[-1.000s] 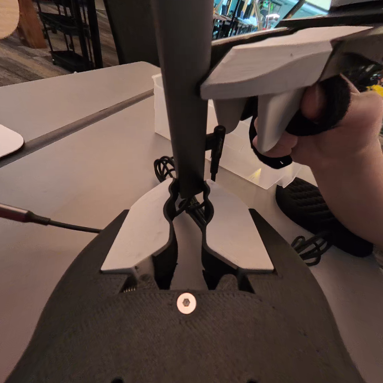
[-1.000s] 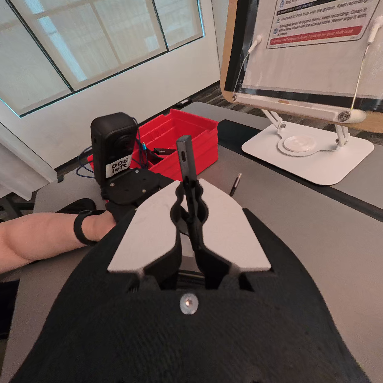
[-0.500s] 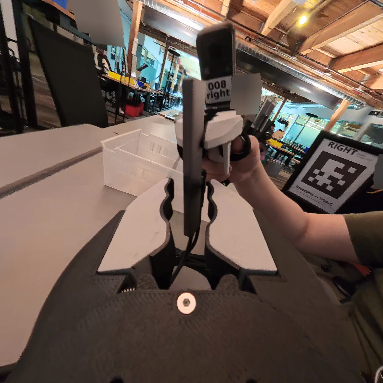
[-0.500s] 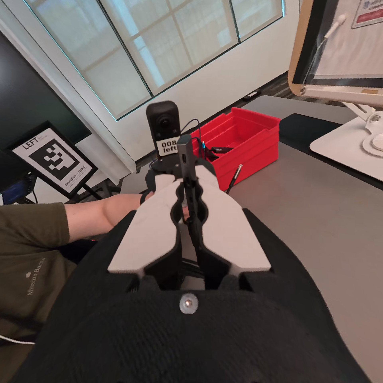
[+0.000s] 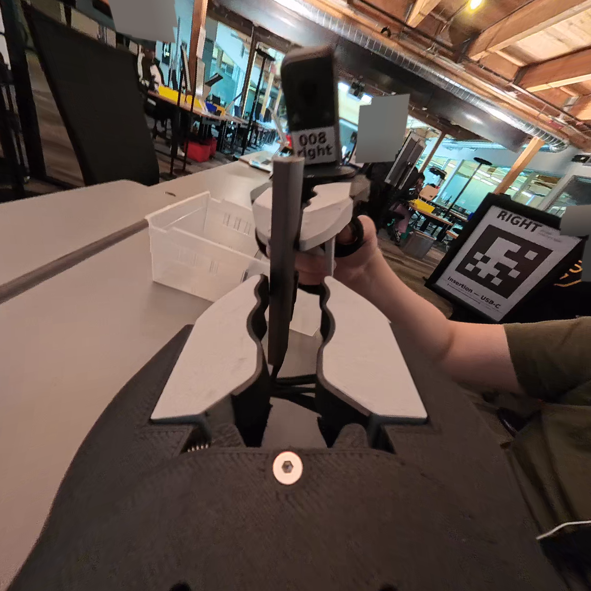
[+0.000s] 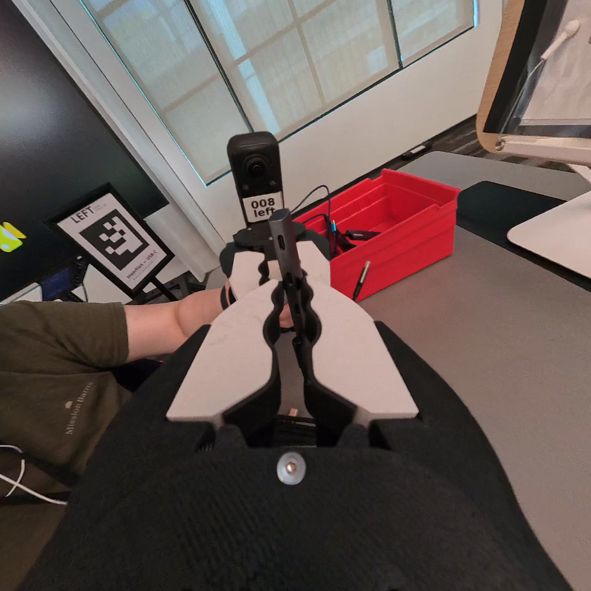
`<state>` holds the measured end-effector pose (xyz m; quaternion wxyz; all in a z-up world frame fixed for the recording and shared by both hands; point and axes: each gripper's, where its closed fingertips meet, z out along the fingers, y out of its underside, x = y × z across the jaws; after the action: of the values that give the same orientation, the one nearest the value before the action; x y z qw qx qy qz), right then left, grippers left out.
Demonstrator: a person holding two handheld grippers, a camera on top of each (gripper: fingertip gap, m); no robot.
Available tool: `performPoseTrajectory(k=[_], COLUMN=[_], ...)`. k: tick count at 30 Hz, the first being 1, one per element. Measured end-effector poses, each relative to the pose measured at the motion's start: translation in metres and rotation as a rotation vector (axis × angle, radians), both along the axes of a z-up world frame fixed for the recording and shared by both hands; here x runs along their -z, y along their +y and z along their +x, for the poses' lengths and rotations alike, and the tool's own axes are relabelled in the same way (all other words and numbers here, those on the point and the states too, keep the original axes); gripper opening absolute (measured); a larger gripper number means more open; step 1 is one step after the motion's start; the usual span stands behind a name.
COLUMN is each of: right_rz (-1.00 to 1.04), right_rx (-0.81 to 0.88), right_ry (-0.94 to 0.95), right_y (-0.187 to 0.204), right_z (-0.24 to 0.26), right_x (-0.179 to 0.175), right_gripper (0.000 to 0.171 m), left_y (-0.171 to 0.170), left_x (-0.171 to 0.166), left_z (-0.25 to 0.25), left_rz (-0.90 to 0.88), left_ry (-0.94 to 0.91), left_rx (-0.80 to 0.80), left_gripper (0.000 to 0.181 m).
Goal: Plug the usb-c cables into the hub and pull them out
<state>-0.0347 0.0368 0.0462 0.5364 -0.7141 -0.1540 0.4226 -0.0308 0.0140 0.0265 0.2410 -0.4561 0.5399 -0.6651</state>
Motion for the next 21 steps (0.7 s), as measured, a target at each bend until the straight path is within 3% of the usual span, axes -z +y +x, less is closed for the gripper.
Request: performPoseTrajectory(k=[4,7,15,19,21], right_rz=[0.007,0.025,0.145,0.140,0.117], right_rx=[-0.071,-0.119,-0.024,-0.025,-0.020], right_ry=[0.046,0.082,0.074,-0.001,-0.044], right_y=[-0.005,-0.009,-0.009,-0.011,-0.009], right_z=[-0.011,-0.020,-0.012,-0.016,-0.019], right_x=[-0.004,-0.010,-0.030,-0.026,-0.020], right_gripper=[0.011,0.011,0.007,0.019,0.015], left_y=[-0.004,-0.009,-0.006,-0.008,-0.010], left_x=[-0.010,-0.009,-0.007,-0.006,-0.006], left_z=[-0.006,-0.010,-0.015,-0.015,-0.016], left_rz=[0.014,0.033,0.122,0.159,0.155], left_ry=[-0.023,-0.021,0.016,0.031,0.028], left_rx=[0.032,0.072,0.078,0.072,0.088], left_gripper=[0.029,0.010,0.009,0.009,0.009])
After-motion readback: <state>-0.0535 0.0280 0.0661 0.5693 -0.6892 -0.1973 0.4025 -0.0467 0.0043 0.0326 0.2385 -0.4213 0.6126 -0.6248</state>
